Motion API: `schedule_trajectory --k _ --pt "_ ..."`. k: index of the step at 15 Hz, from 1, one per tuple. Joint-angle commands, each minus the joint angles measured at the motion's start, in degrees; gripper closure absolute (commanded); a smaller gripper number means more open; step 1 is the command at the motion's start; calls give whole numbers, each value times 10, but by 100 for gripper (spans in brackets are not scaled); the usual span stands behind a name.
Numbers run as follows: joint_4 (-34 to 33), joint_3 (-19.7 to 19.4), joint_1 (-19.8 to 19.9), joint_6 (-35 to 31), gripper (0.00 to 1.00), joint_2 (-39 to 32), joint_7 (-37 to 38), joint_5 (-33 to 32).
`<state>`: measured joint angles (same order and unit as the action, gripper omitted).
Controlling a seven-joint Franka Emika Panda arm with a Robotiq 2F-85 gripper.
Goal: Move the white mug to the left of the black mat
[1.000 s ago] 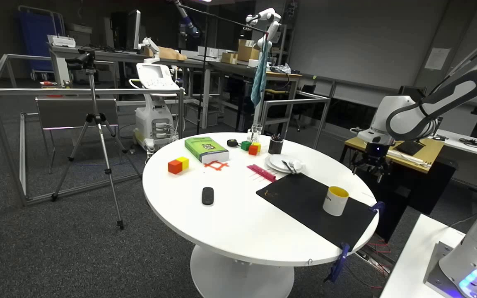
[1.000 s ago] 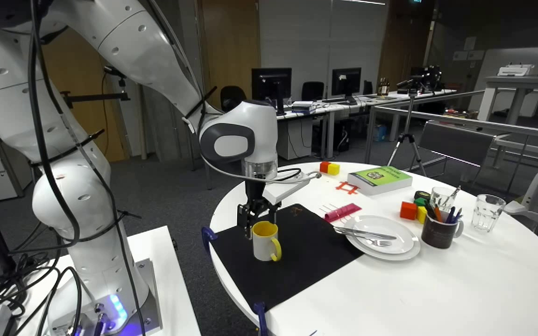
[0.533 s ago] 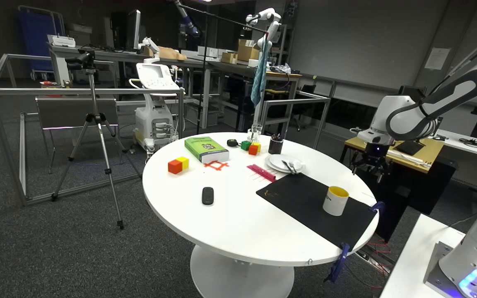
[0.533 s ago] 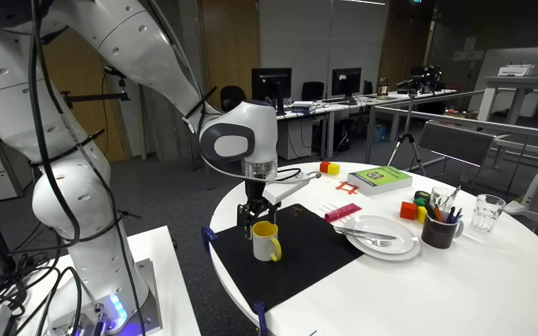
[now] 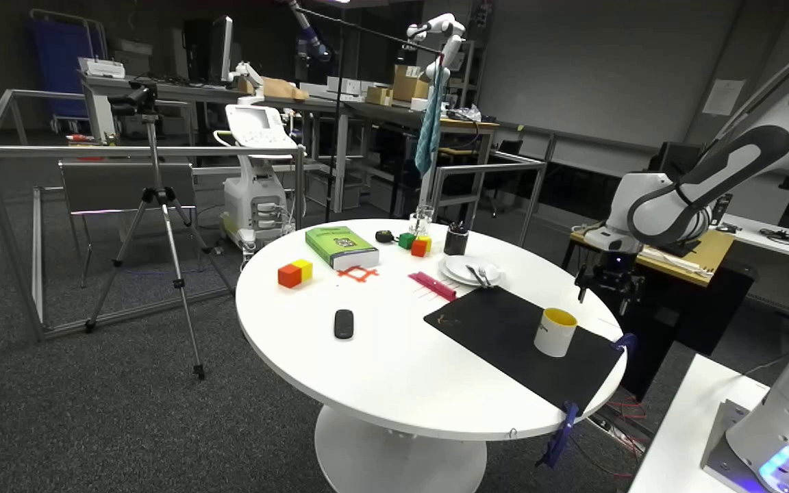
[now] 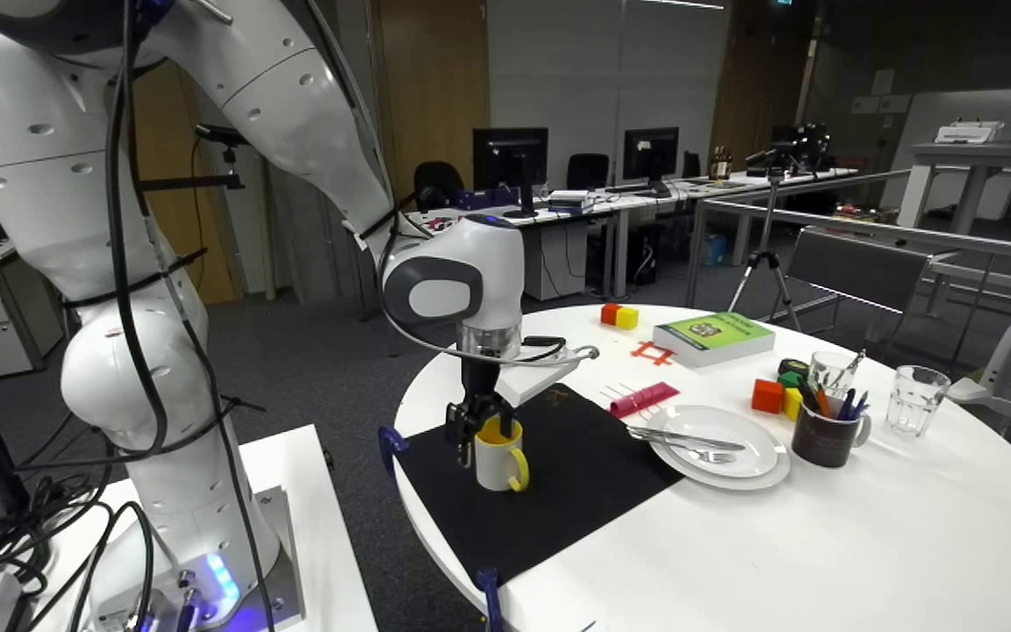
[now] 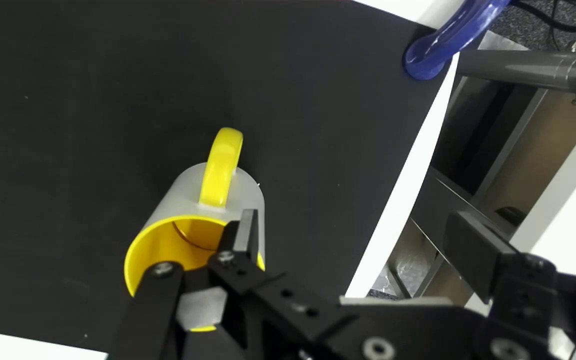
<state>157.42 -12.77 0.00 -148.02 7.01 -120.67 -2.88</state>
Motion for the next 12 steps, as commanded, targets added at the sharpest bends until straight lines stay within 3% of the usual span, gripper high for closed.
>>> schedule_trajectory --k 1,6,11,12 --pt "-18 13 10 -69 0 -58 -23 40" --pt "-39 47 23 -144 0 -119 -51 110" --pt "-68 100 56 -150 0 -161 -76 148" --pt "-73 109 63 -151 20 -168 -77 148"
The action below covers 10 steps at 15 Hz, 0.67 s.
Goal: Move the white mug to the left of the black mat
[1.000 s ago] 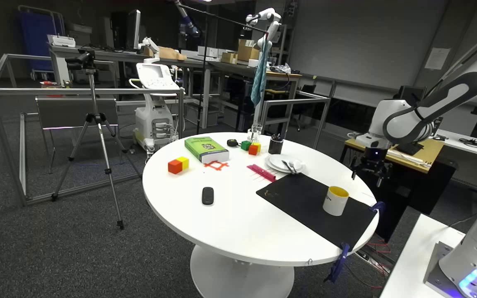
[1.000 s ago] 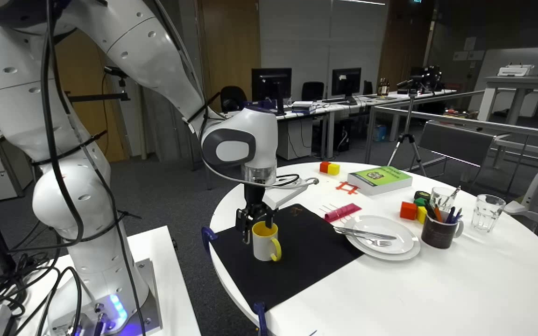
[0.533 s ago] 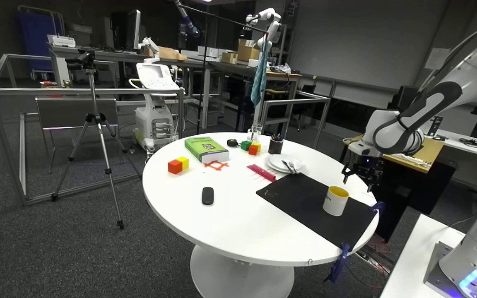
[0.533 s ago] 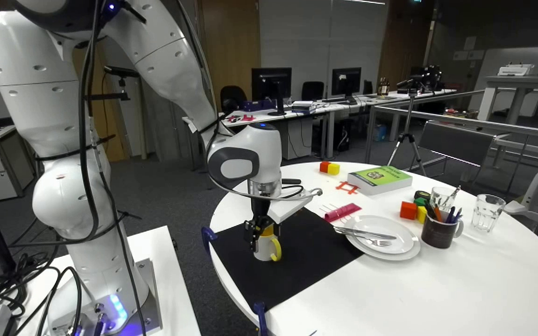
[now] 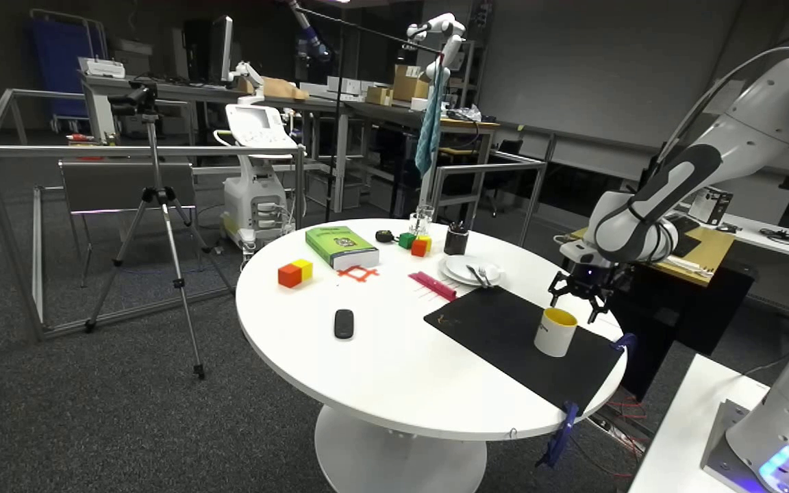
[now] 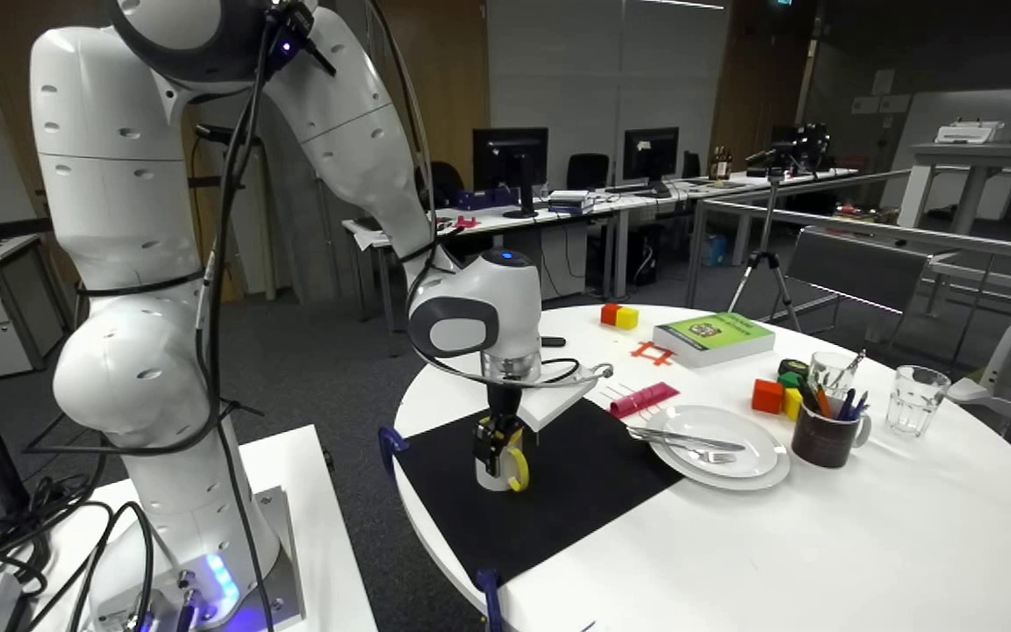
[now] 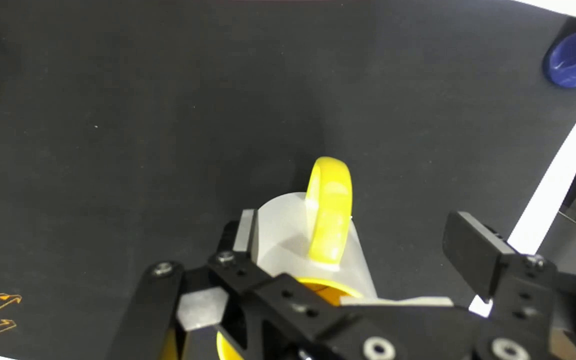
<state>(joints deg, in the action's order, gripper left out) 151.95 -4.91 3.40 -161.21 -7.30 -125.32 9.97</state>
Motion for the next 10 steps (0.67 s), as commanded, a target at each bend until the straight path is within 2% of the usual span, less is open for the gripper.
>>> schedule_trajectory --k 1,3,10 --pt "-23 37 35 -20 28 -32 -33 14" --pt "-31 47 46 -20 40 -44 -29 7" --pt "-51 63 68 -9 94 -70 -15 -16"
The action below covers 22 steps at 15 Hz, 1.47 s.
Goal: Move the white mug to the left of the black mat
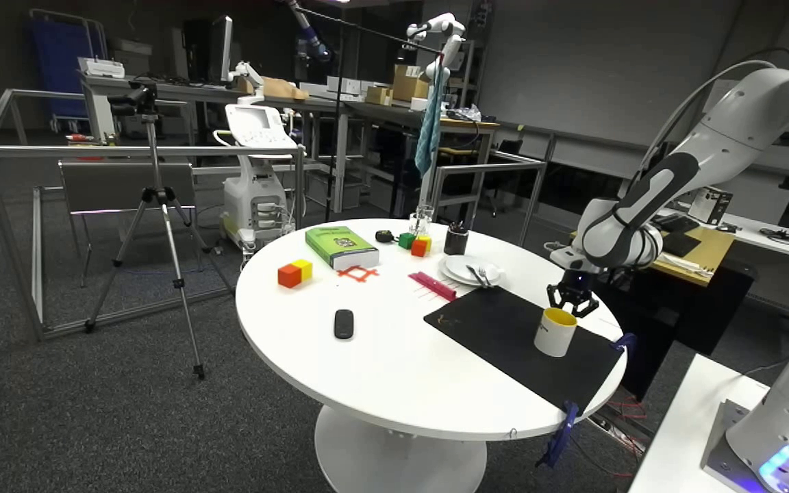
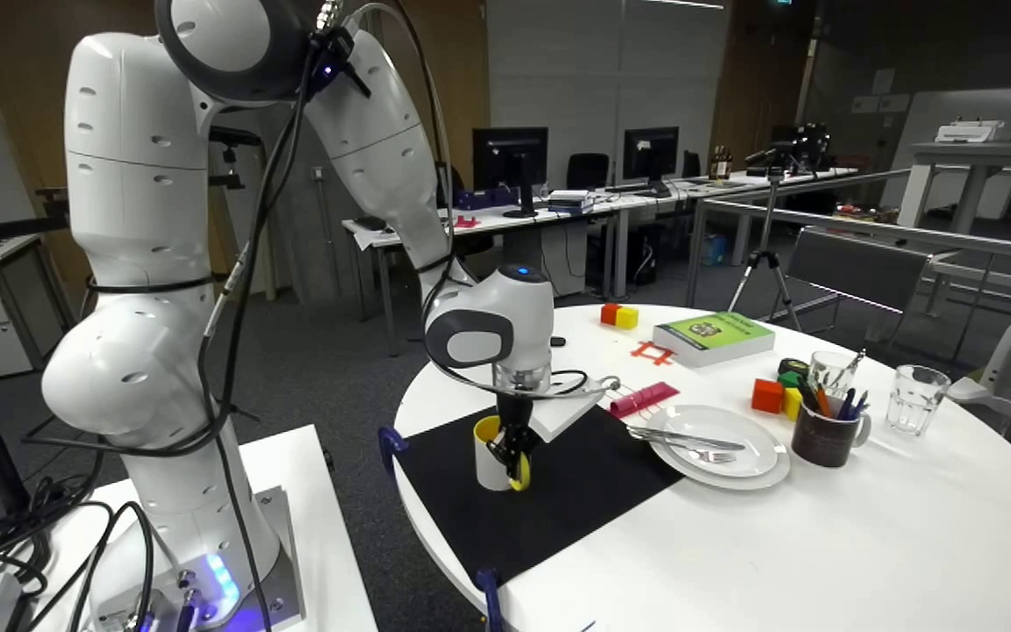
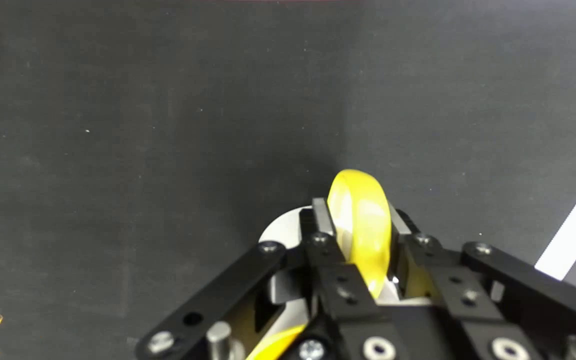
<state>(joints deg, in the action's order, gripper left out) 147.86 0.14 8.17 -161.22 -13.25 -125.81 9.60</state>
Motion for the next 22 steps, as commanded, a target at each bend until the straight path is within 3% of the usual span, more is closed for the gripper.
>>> schedule_trajectory --k 1,8,15,22 --pt "-10 13 22 -6 100 -8 -8 -16" --pt "-9 22 28 9 98 2 -11 -15" --pt "-3 50 47 28 98 43 -41 18" --pt "-6 52 48 46 98 54 -80 45"
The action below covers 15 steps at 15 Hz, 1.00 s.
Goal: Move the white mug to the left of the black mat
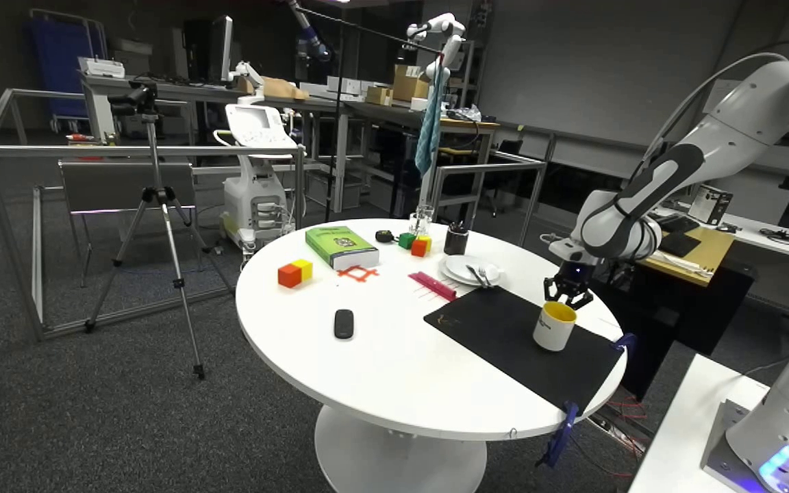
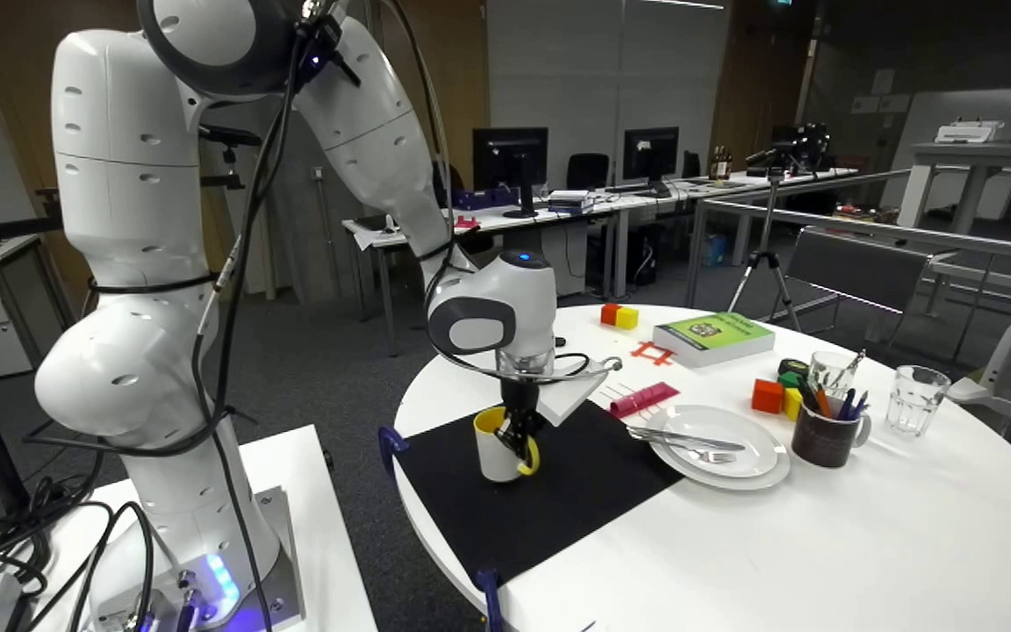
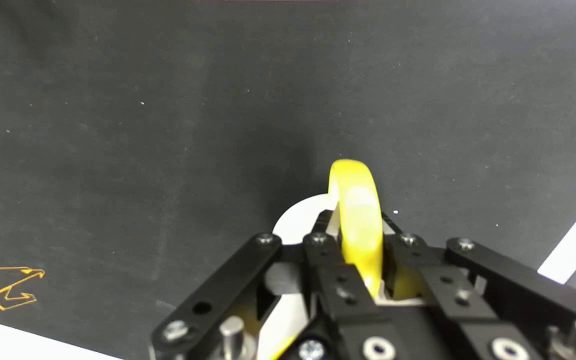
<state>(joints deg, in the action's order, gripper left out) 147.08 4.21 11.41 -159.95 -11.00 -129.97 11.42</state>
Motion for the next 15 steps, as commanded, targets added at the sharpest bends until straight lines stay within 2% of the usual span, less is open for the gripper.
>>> schedule_trajectory --k 1,6,9,12,15 --pt "2 11 16 39 98 34 -46 35" --pt "-5 -3 9 103 98 67 -80 82" --pt "-14 -24 -5 146 98 89 -60 89" --pt "-24 -38 -19 165 98 103 -21 96" --pt "-39 -44 -35 192 98 109 80 89"
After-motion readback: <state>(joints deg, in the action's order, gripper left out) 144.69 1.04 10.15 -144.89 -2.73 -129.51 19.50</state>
